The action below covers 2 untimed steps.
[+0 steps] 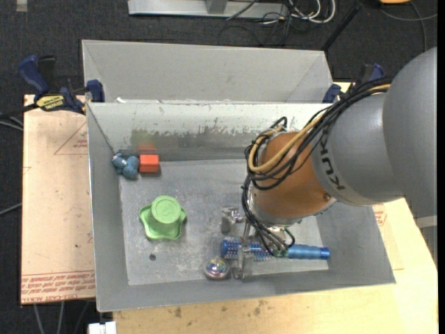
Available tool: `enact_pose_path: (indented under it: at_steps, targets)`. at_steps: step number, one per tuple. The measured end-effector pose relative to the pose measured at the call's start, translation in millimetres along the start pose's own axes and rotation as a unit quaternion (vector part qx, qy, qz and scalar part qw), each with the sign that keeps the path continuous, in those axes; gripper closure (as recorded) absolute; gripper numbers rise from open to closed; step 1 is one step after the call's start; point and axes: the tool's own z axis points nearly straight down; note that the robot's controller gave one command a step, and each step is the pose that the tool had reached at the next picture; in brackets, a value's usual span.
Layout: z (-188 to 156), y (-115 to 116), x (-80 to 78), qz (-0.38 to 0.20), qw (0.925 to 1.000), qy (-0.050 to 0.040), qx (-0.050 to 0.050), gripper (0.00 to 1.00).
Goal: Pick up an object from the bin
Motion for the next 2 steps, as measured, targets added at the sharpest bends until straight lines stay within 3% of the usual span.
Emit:
enact_pose_path:
  at_steps: [1,2]
  targets:
    - [-3.0,0.0,-1.2,0.000,1.0000,-0.0023,0.000,1.00]
    - [-183.8,21.3,-13.0,-0.013,0.9999,-0.0079,0.000,1.00]
